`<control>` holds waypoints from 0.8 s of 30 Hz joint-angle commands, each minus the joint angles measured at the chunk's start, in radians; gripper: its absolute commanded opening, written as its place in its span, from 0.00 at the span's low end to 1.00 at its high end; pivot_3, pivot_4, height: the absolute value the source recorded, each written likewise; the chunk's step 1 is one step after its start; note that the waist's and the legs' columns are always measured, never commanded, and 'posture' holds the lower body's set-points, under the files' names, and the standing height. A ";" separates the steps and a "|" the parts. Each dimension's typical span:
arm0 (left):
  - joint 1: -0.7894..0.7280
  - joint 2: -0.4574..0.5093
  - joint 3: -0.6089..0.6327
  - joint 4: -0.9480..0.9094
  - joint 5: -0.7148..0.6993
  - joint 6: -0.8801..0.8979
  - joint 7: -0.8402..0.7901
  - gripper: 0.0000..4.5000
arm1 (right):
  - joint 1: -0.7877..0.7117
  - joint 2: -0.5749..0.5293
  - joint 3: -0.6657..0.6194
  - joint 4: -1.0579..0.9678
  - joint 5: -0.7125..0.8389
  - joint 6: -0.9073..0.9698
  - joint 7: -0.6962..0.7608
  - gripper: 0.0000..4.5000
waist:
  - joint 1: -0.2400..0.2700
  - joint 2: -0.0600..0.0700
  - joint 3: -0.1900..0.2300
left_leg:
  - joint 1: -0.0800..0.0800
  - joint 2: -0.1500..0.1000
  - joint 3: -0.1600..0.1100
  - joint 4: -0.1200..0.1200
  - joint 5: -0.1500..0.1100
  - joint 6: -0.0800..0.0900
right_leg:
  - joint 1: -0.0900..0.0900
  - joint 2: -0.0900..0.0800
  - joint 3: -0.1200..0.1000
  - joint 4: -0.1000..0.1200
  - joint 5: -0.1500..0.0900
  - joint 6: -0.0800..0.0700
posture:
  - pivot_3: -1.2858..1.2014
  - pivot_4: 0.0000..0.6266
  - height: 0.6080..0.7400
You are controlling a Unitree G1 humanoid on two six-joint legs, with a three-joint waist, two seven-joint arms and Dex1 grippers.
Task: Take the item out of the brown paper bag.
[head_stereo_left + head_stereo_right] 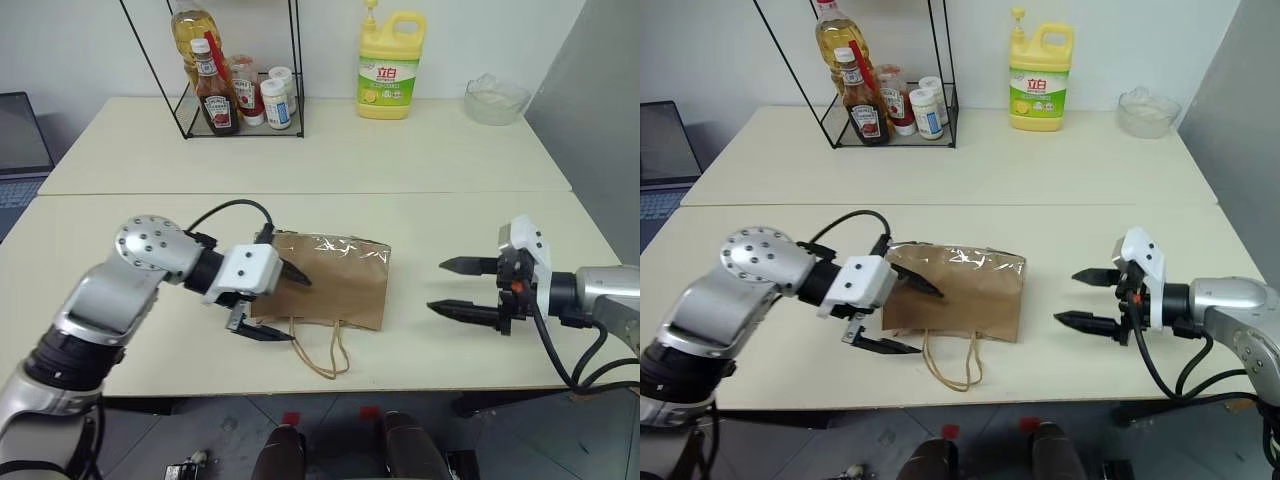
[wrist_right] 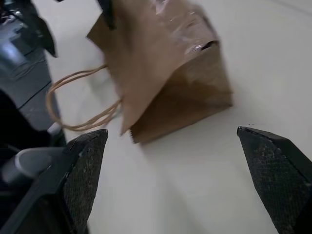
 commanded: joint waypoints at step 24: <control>0.033 -0.048 -0.026 0.105 0.105 -0.280 -0.012 1.00 | 0.035 -0.009 0.034 -0.063 0.061 -0.012 -0.026 0.99 | 0.002 0.000 0.000 | 0.000 0.000 0.000 0.000 0.000 0.000 | 0.000 0.000 0.000 0.000 0.000 0.000 | 0.52 0.24 1.00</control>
